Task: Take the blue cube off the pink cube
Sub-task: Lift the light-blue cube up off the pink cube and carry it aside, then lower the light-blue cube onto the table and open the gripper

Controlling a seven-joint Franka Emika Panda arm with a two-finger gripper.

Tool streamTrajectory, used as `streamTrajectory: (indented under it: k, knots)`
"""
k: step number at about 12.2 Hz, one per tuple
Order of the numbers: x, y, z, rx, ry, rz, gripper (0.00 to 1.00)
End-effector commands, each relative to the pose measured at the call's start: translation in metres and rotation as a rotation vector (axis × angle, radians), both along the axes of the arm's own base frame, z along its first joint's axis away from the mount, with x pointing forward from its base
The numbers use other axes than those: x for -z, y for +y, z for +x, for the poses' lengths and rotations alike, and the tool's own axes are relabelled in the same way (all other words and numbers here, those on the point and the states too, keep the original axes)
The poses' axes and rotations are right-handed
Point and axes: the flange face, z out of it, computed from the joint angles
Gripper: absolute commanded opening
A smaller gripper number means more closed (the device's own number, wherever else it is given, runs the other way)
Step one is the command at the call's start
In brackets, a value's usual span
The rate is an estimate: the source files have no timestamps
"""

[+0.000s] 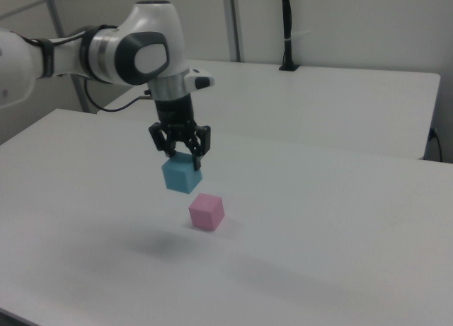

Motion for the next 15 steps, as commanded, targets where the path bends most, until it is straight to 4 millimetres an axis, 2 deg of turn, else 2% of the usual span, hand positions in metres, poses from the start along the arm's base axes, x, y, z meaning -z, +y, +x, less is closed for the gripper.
streamTrajectory:
  k: [1,3,4,6,7,9,10,11,12,13,14,15]
  knots:
    - [0.024,0.004,-0.079,-0.069,0.036,0.039,0.27]
    - [0.056,0.006,-0.098,-0.101,0.076,0.0,0.27]
    - [0.07,0.006,-0.098,-0.106,0.078,-0.006,0.27]
    - [0.122,0.005,-0.096,-0.143,0.132,-0.061,0.27]
    - [0.139,0.005,-0.095,-0.149,0.159,-0.067,0.27]
    - [0.153,0.004,-0.094,-0.144,0.188,-0.069,0.27]
    - [0.159,0.004,-0.095,-0.143,0.2,-0.069,0.32]
    - [0.165,0.002,-0.095,-0.134,0.212,-0.07,0.55]
    - [0.165,0.0,-0.096,-0.129,0.216,-0.069,0.96]
    - [0.162,-0.003,-0.097,-0.12,0.218,-0.068,1.0]
    - [0.158,-0.004,-0.098,-0.114,0.228,-0.066,1.0]
    - [0.145,-0.005,-0.099,-0.108,0.237,-0.064,1.0]
